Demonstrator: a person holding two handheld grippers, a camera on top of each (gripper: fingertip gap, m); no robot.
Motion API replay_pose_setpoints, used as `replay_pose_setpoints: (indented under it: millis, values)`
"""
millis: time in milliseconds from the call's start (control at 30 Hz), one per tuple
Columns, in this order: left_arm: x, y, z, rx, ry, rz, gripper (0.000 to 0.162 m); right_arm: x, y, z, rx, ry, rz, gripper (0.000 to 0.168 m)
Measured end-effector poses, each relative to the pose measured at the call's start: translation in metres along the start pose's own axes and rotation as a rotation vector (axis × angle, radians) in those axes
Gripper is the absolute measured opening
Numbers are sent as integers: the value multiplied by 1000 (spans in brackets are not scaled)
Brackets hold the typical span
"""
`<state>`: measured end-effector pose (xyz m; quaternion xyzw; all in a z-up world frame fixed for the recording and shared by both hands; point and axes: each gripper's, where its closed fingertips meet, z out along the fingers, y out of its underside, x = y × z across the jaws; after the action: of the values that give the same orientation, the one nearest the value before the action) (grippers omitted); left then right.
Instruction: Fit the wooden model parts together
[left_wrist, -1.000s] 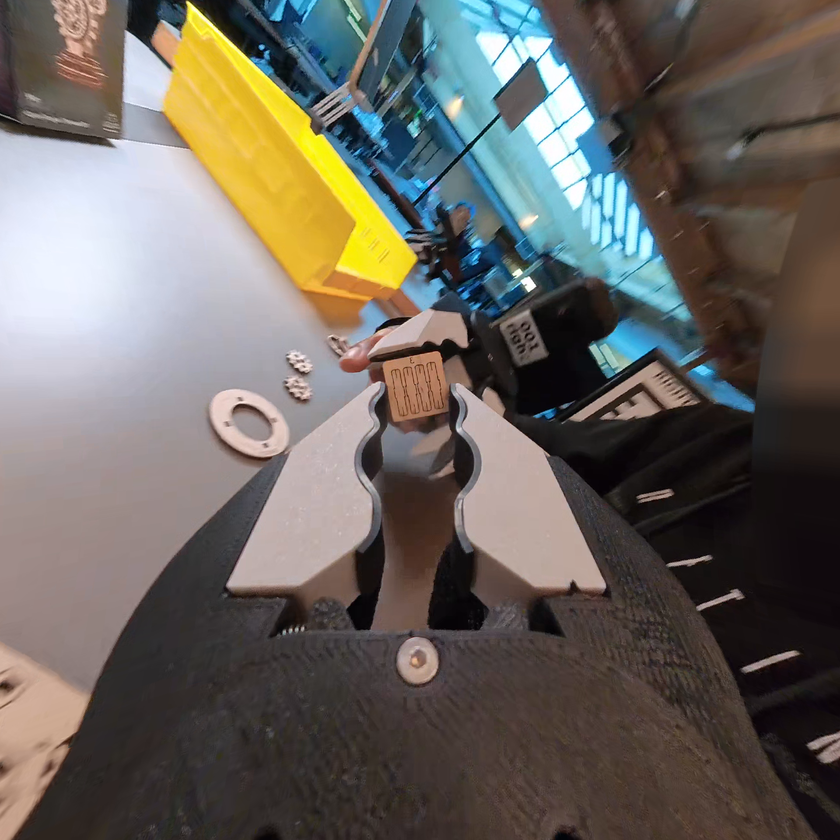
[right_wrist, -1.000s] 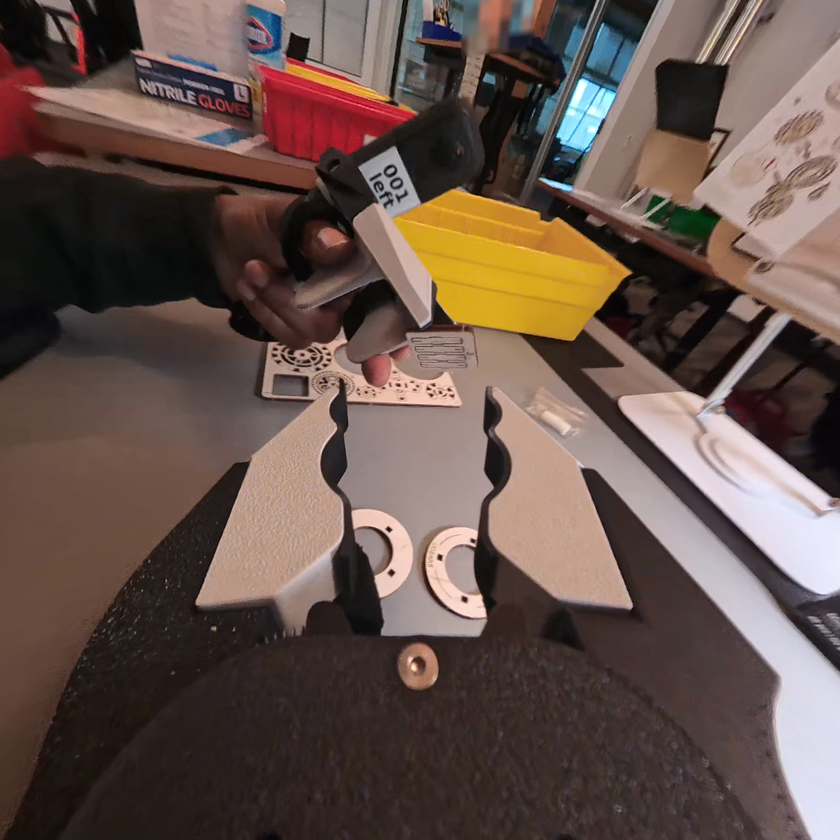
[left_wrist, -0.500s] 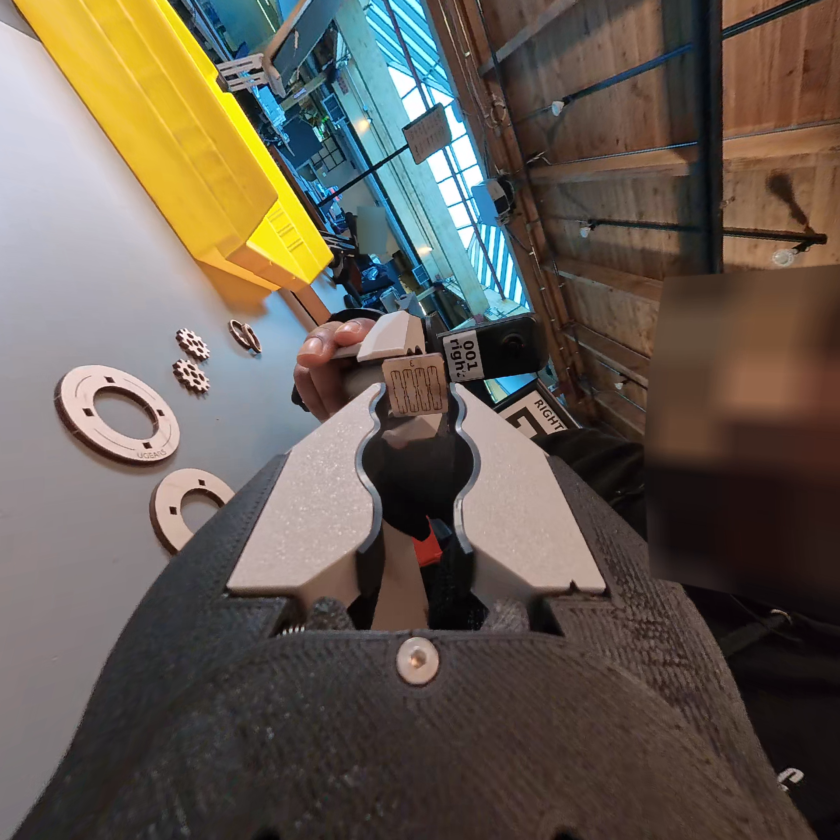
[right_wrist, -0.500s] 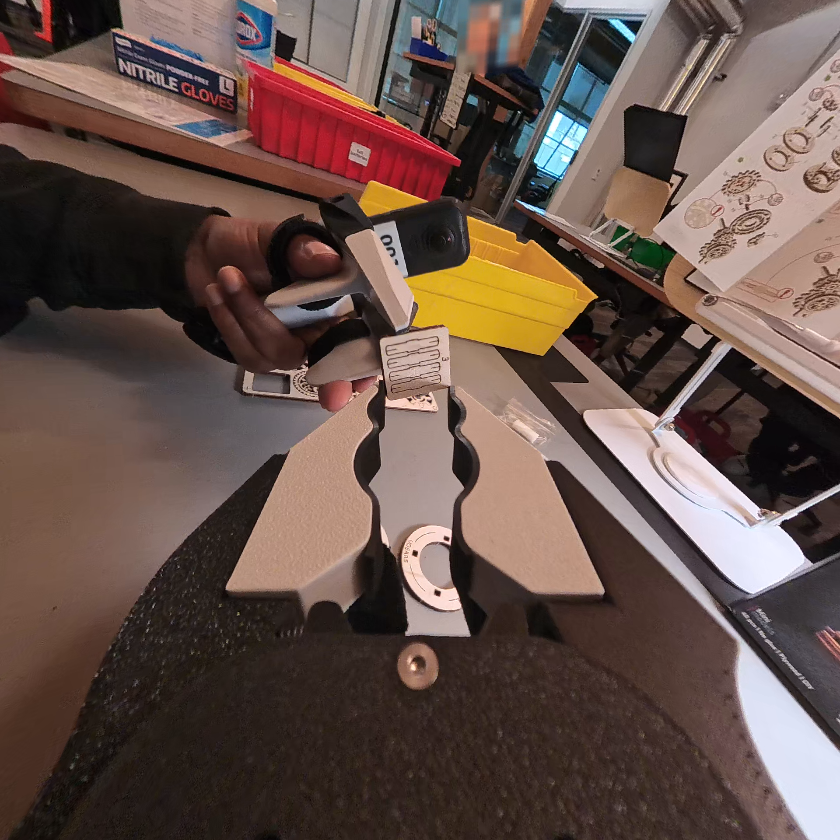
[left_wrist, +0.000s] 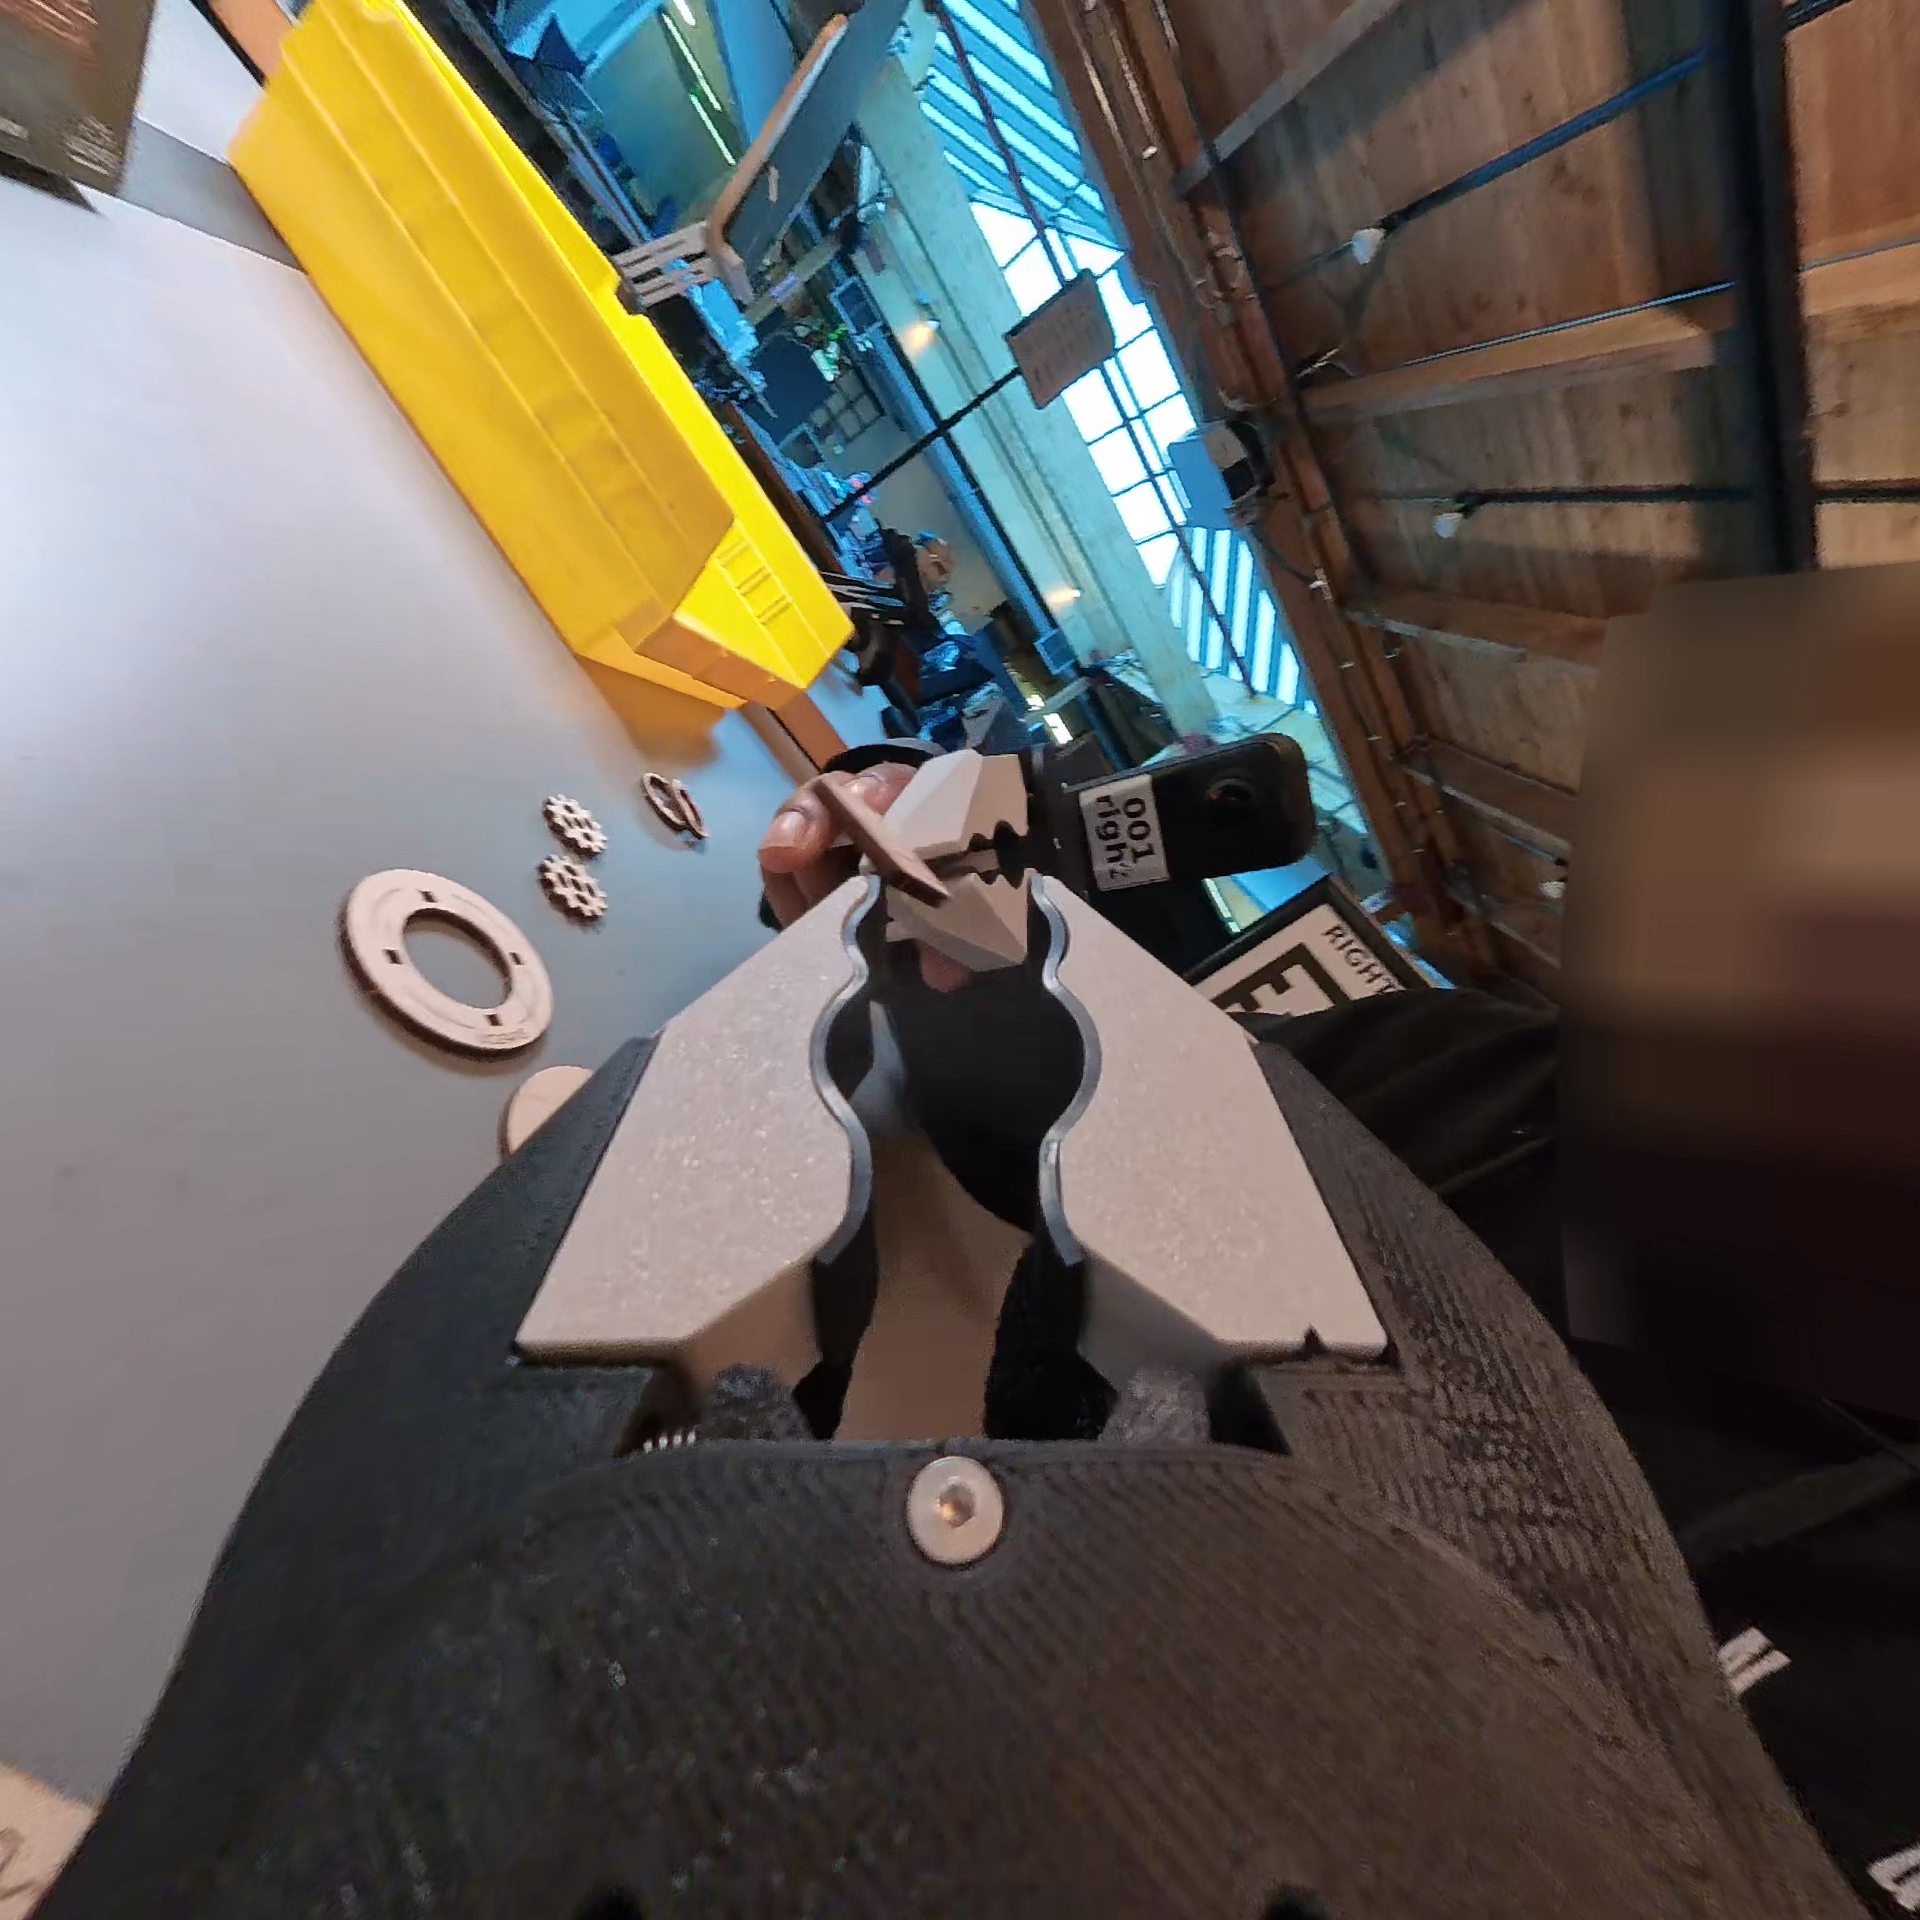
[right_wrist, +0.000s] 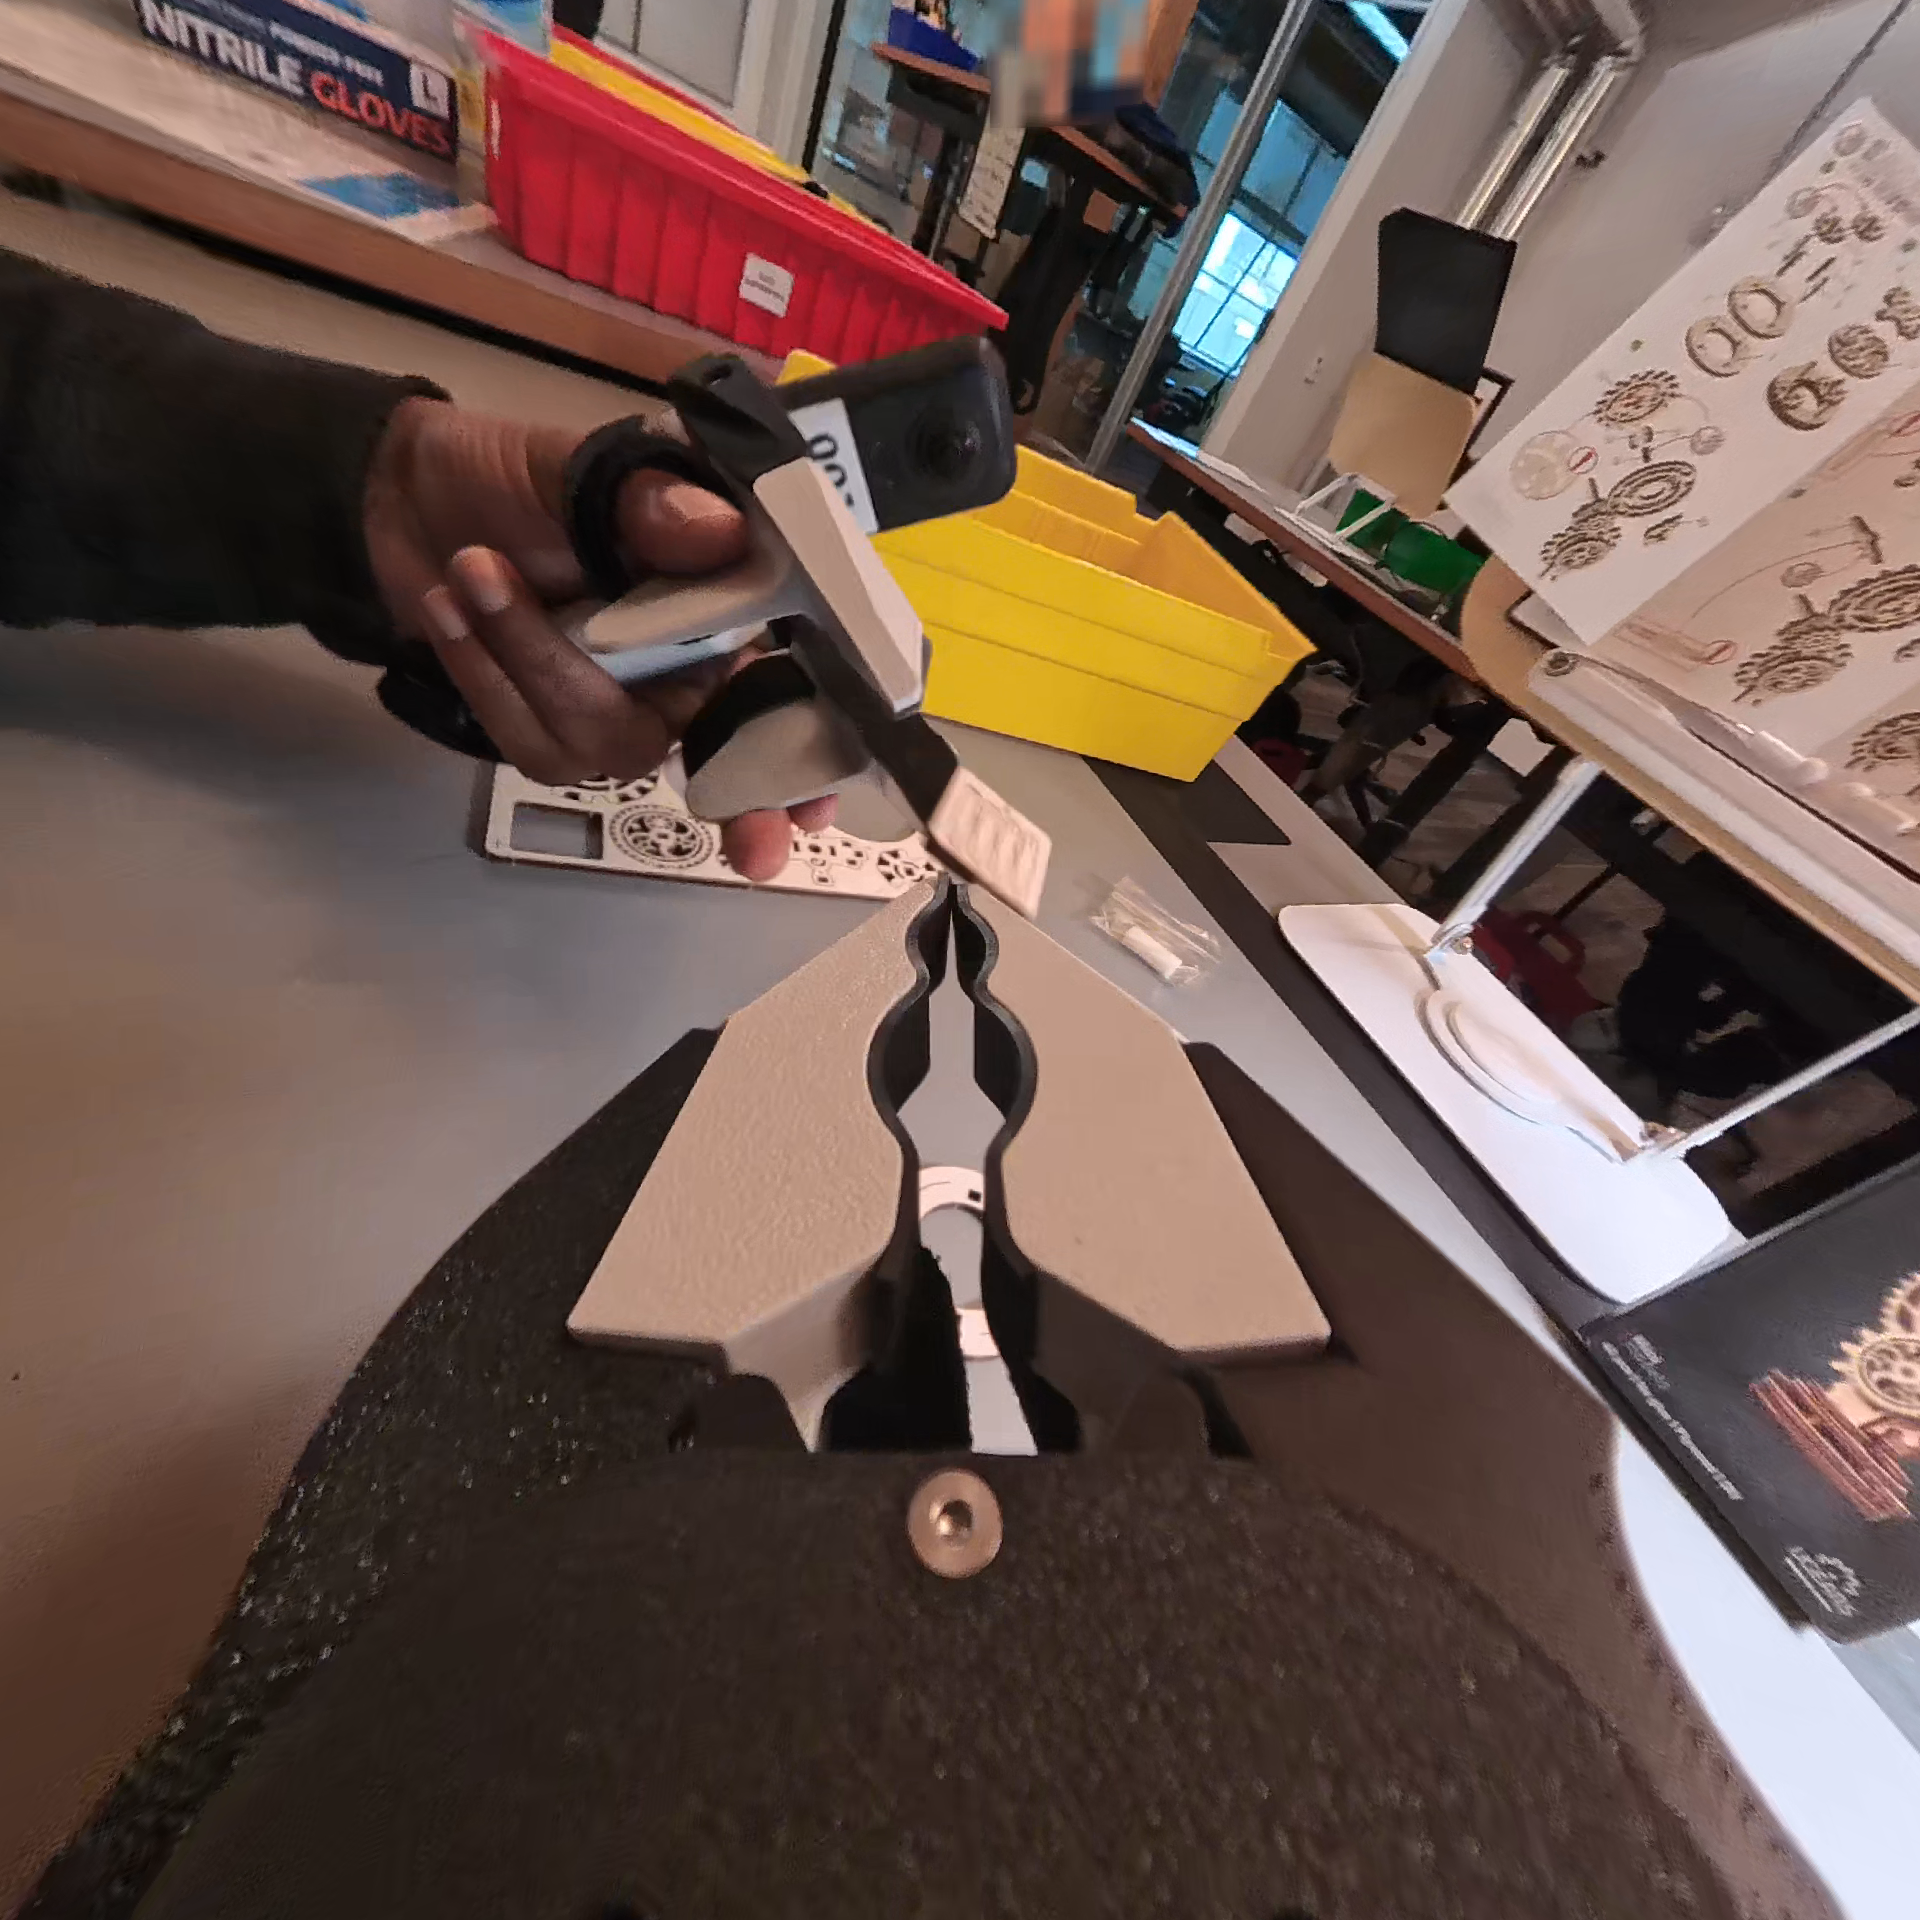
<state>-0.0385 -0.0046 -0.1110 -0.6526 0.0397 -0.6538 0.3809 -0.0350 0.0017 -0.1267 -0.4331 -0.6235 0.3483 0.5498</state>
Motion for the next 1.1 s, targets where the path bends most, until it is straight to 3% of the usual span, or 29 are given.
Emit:
replay_pose_setpoints:
  millis: [100,200,333,500,700,867,1100]
  values:
    - [-6,4,0,-26,-40,11,27,-9,3,4,-12,-41,24,0]
    - [-13,9,1,-54,-80,5,12,-11,7,6,-26,-60,38,0]
    - [-27,3,-8,-40,-200,53,8,6,6,1,-6,-15,121,0]
    - [-68,5,-30,-150,-552,294,23,20,19,-1,-40,-6,247,17]
    - [-101,20,-50,-413,-861,582,41,21,24,1,-59,-2,277,25]
    - [-115,32,-49,-561,-931,608,53,24,22,1,-51,-4,306,25]
    - [-122,32,-51,-648,-1006,605,50,25,22,0,-44,-12,338,24]
